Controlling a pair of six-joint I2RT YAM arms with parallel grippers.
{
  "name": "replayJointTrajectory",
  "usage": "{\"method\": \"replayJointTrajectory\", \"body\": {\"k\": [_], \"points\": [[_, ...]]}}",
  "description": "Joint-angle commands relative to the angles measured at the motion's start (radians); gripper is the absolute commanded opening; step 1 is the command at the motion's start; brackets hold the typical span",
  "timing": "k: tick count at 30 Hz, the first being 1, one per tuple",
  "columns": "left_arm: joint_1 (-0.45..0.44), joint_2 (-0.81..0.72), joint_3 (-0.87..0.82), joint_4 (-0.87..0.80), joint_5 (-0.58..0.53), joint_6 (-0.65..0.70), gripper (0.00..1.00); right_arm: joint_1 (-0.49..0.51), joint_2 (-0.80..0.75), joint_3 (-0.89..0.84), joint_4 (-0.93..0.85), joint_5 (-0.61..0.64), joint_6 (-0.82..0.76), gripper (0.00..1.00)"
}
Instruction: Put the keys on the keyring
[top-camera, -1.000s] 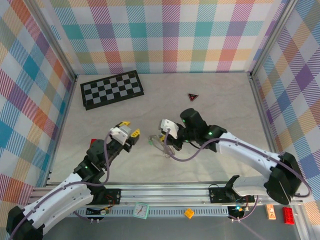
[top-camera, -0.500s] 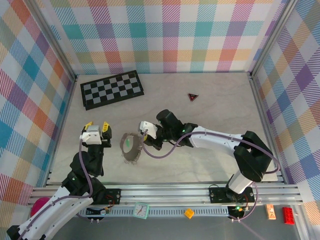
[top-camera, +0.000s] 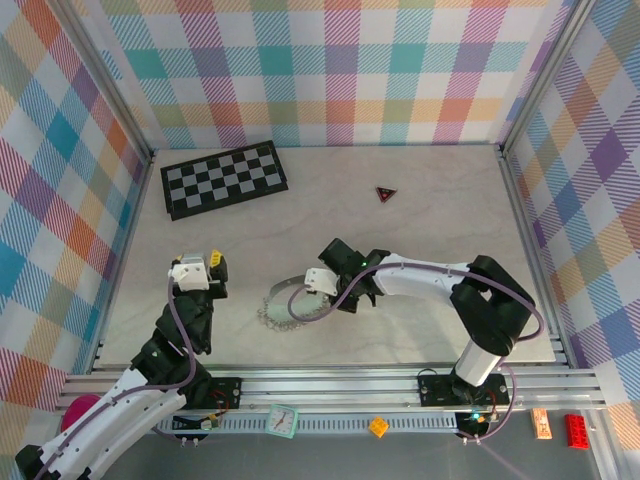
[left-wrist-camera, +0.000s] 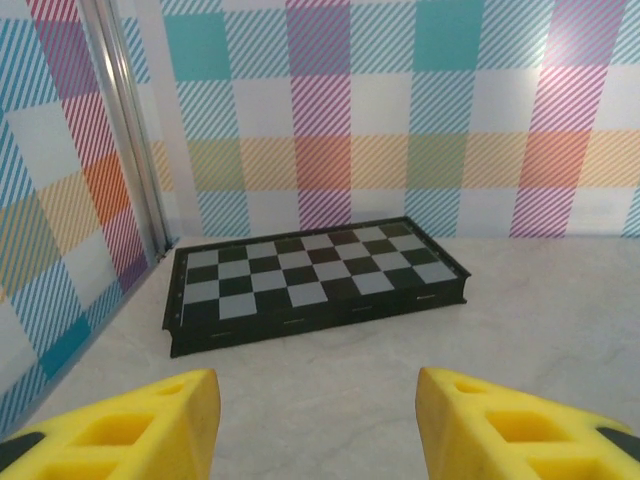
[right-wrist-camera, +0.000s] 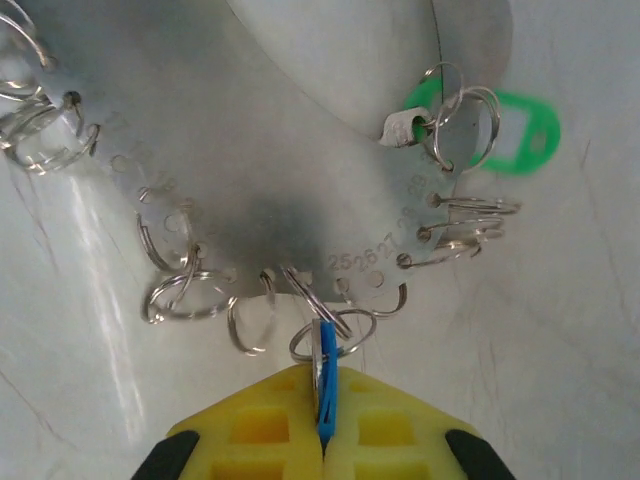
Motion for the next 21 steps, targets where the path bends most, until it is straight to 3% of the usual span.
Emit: {"method": "replayJointTrajectory", "body": {"k": [1, 9, 13, 18, 21], "points": [[0.011, -0.002, -0.017, -0.031, -0.032, -0.05, 0.54, -0.004, 0.004, 0.001, -0.073, 0.088, -0.032, 0.0], [0.013, 0.0, -0.027, -0.068, -0.032, -0.082, 0.54, -0.004, 0.019, -0.031, -0.109, 0.204, -0.037, 0.0], [0.016, 0.018, -0.039, -0.038, -0.025, -0.068, 0.54, -0.005, 0.024, -0.054, -0.124, 0.259, -0.041, 0.05], [0.026, 0.069, -0.043, 0.023, -0.022, -0.032, 0.55, -0.015, 0.023, -0.067, -0.127, 0.299, -0.035, 0.28], [0.04, 0.111, -0.046, 0.057, -0.003, -0.013, 0.56, -0.044, -0.02, -0.088, -0.101, 0.285, -0.015, 0.36]]}}
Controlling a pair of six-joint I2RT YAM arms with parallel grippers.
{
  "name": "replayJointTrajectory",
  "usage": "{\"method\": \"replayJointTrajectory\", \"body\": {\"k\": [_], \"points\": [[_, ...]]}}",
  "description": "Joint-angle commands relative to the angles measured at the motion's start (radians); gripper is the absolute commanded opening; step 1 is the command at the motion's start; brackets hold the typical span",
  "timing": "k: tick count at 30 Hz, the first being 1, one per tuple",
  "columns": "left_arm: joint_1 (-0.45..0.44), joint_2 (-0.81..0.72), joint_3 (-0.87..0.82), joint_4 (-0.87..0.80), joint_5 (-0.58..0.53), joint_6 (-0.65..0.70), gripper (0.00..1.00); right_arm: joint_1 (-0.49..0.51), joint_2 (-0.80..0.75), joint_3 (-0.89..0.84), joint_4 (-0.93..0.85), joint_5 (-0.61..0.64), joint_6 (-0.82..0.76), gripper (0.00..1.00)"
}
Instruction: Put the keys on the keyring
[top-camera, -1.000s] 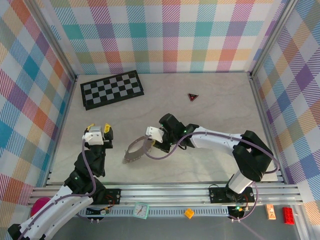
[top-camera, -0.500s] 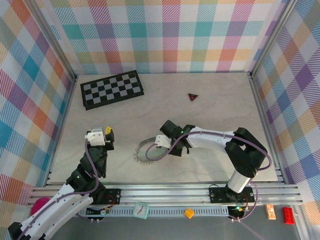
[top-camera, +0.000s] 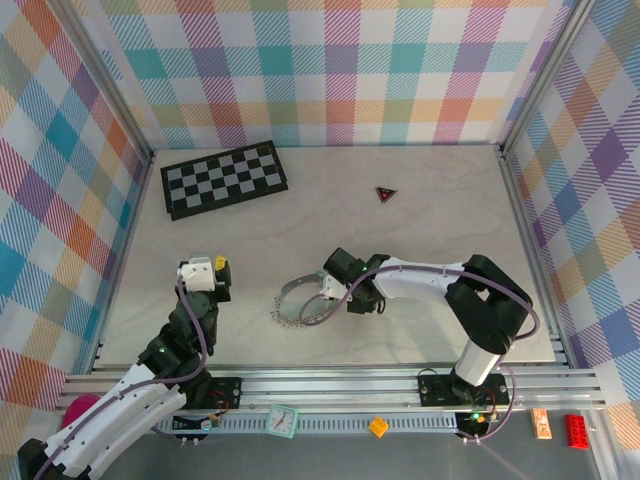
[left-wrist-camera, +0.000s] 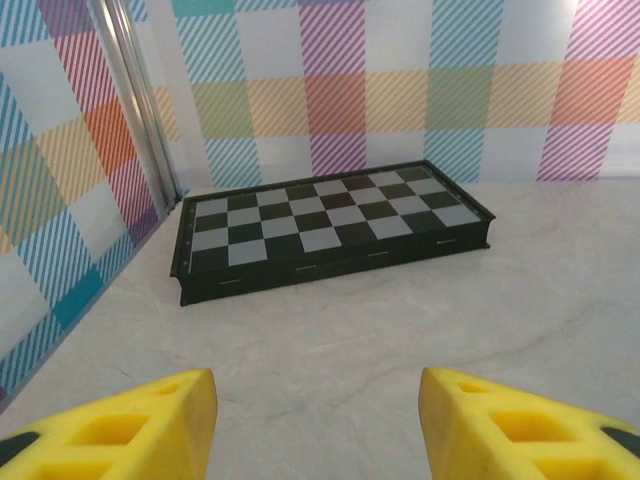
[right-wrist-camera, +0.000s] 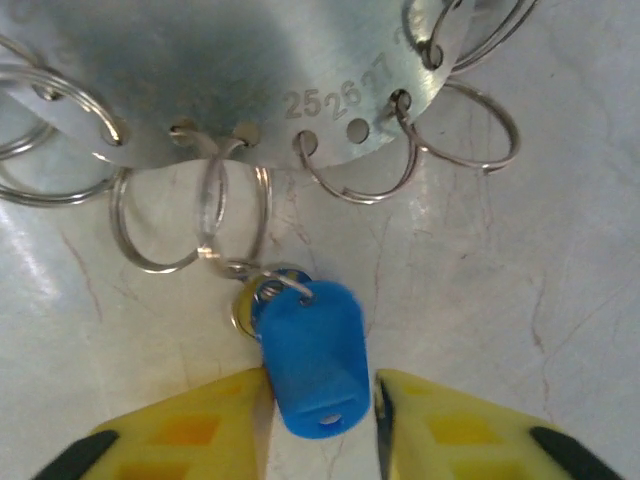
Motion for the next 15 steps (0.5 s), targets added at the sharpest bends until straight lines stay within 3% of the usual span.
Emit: {"method": "replayJointTrajectory", "body": {"k": [1, 5, 8, 11, 15], "points": [[0.021, 0.037, -0.007, 0.08, 0.008, 0.032, 0.56, -0.048, -0.056, -0.039, -0.006, -0.002, 0.028, 0.37], [0.06, 0.113, -0.022, 0.177, 0.042, 0.046, 0.57, -0.2, -0.253, -0.098, 0.088, -0.204, 0.15, 0.44], [0.106, 0.188, -0.032, 0.266, 0.082, 0.039, 0.57, -0.335, -0.421, -0.206, 0.275, -0.347, 0.264, 0.5], [0.141, 0.275, -0.047, 0.378, 0.05, 0.048, 0.57, -0.45, -0.545, -0.364, 0.554, -0.299, 0.361, 0.57], [0.236, 0.404, -0.052, 0.461, 0.108, 0.044, 0.57, -0.601, -0.588, -0.541, 0.905, -0.144, 0.448, 0.62]]}}
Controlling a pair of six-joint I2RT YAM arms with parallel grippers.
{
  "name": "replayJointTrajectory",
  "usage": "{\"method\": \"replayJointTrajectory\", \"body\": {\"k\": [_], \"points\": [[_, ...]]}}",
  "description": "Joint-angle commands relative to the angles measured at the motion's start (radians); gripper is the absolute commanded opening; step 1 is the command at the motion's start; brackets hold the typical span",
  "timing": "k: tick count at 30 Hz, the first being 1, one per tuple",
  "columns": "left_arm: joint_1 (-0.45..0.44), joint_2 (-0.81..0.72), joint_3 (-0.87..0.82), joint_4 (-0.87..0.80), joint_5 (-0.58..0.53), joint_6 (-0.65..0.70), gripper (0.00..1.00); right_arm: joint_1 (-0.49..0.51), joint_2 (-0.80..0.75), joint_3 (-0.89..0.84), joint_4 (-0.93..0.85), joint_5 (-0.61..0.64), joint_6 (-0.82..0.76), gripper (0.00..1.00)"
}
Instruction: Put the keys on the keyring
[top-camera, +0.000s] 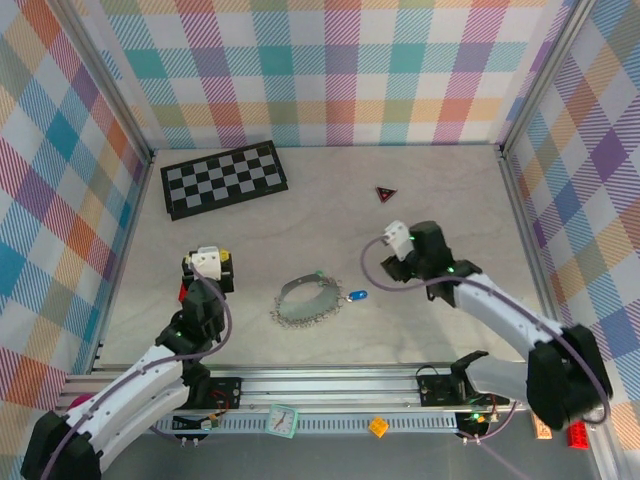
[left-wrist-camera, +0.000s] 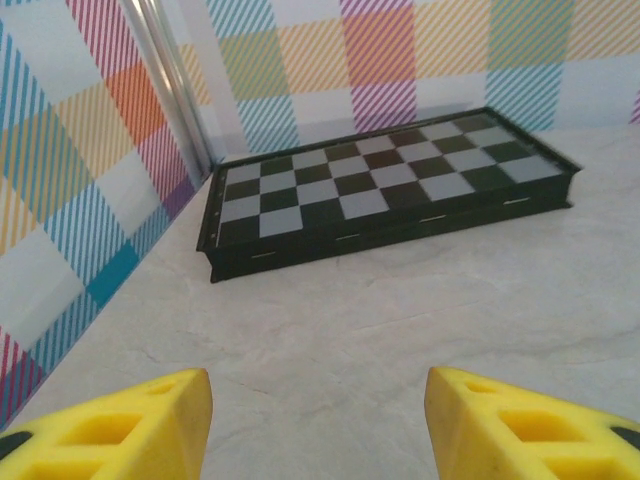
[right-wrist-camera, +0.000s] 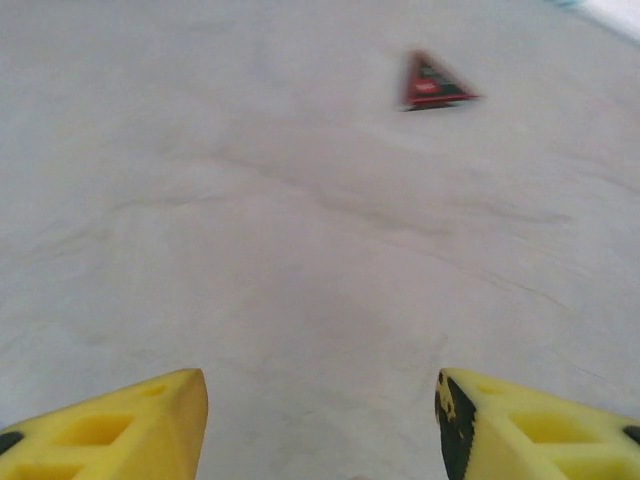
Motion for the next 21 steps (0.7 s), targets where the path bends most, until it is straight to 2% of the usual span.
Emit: {"method": "replayJointTrajectory", "body": {"k": [1, 2, 4, 7, 8, 9, 13, 18, 21], "points": [[0.075, 0.084, -0.01, 0.145, 0.061, -0.016, 0.57, -0.096, 0.02, -0.119, 0.381, 0.082, 0.11, 0.63], [0.102, 0.112, -0.008, 0.163, 0.099, -0.027, 0.57, -0.129, 0.043, -0.145, 0.451, 0.11, 0.122, 0.63], [0.154, 0.177, -0.001, 0.201, 0.185, -0.041, 0.57, -0.191, 0.101, -0.186, 0.586, 0.071, 0.134, 0.63], [0.22, 0.266, 0.008, 0.261, 0.273, -0.071, 0.57, -0.2, 0.205, -0.231, 0.802, 0.057, 0.122, 0.67], [0.242, 0.291, 0.011, 0.279, 0.306, -0.081, 0.57, -0.209, 0.216, -0.239, 0.837, 0.049, 0.146, 0.73], [0.266, 0.323, 0.018, 0.295, 0.35, -0.088, 0.57, -0.219, 0.236, -0.251, 0.896, 0.023, 0.166, 0.75], [0.328, 0.441, 0.038, 0.358, 0.443, -0.099, 0.57, -0.225, 0.382, -0.247, 1.022, -0.023, 0.166, 0.75], [0.371, 0.546, 0.05, 0.472, 0.561, -0.081, 0.56, -0.248, 0.441, -0.238, 1.059, -0.076, 0.169, 0.75], [0.383, 0.612, 0.063, 0.534, 0.605, -0.084, 0.56, -0.263, 0.424, -0.209, 0.973, -0.108, 0.178, 0.76]]}}
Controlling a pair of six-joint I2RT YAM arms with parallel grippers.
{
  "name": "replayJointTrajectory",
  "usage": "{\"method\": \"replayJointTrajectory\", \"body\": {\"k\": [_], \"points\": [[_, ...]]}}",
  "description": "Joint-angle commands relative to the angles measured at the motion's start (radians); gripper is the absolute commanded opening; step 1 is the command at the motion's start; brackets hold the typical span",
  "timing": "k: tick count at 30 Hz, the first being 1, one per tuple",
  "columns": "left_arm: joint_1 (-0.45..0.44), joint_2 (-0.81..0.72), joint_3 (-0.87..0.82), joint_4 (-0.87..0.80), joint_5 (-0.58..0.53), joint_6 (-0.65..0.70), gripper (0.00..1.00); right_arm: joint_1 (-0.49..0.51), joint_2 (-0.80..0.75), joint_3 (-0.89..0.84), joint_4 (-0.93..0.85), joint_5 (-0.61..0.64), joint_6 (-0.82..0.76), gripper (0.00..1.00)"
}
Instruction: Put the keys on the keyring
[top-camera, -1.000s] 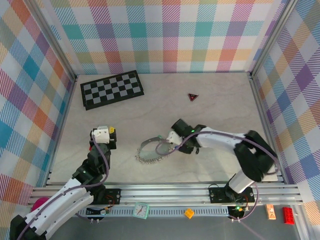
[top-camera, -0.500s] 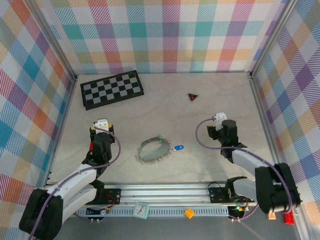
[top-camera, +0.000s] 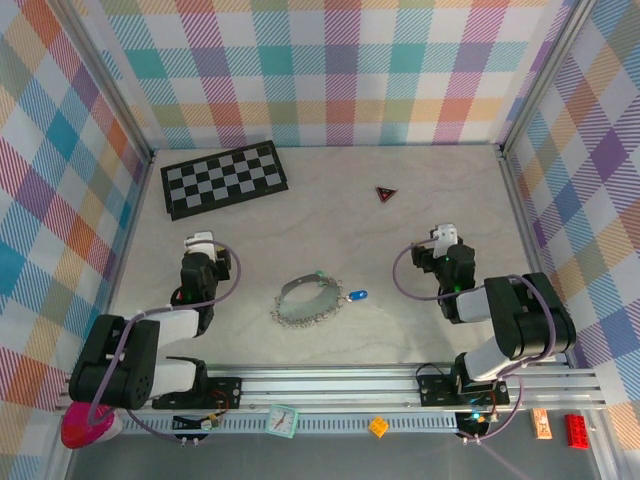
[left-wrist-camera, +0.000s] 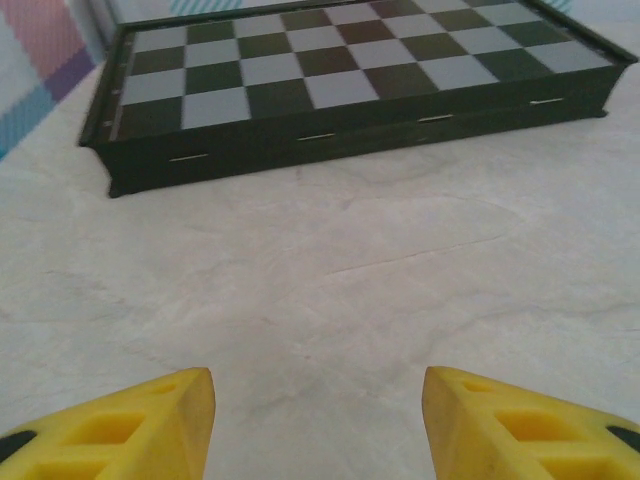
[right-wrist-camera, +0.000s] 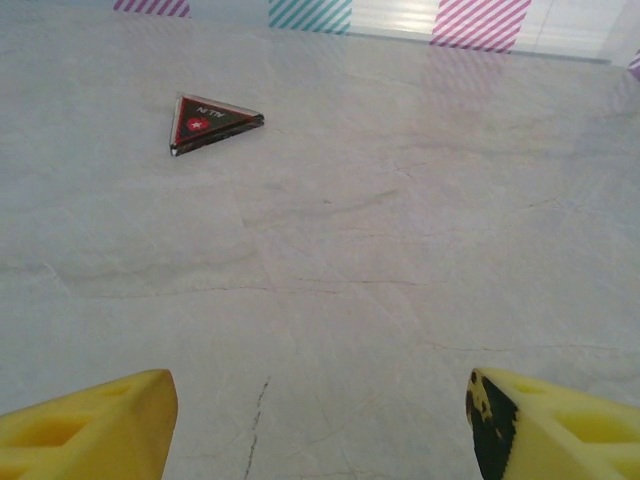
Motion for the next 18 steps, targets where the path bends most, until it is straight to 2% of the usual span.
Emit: {"method": "replayJointTrajectory", "body": {"k": [1, 6, 10, 12, 13, 14, 15, 18], "points": [[0.024, 0.07, 0.031, 0.163, 0.101, -0.015, 0.56, -0.016, 0.0, 0.044, 0.021, -0.06, 0.03, 0.76], [0.025, 0.294, 0.012, 0.438, 0.13, -0.001, 0.56, -0.039, 0.003, 0.088, -0.062, -0.086, 0.048, 0.76], [0.024, 0.261, 0.055, 0.3, 0.158, 0.001, 0.56, -0.047, 0.003, 0.104, -0.092, -0.084, 0.06, 0.76], [0.025, 0.256, 0.117, 0.174, 0.152, -0.002, 0.55, -0.05, 0.005, 0.118, -0.117, -0.074, 0.071, 0.76], [0.025, 0.264, 0.154, 0.117, 0.137, -0.004, 0.64, -0.055, 0.006, 0.123, -0.126, -0.074, 0.077, 0.76], [0.027, 0.268, 0.192, 0.046, 0.137, -0.01, 0.85, -0.059, 0.006, 0.128, -0.135, -0.078, 0.08, 0.76], [0.037, 0.266, 0.187, 0.056, 0.15, -0.019, 1.0, -0.061, 0.006, 0.13, -0.138, -0.082, 0.08, 0.76], [0.036, 0.268, 0.186, 0.061, 0.145, -0.016, 1.0, -0.066, 0.006, 0.136, -0.15, -0.092, 0.084, 0.76]]}}
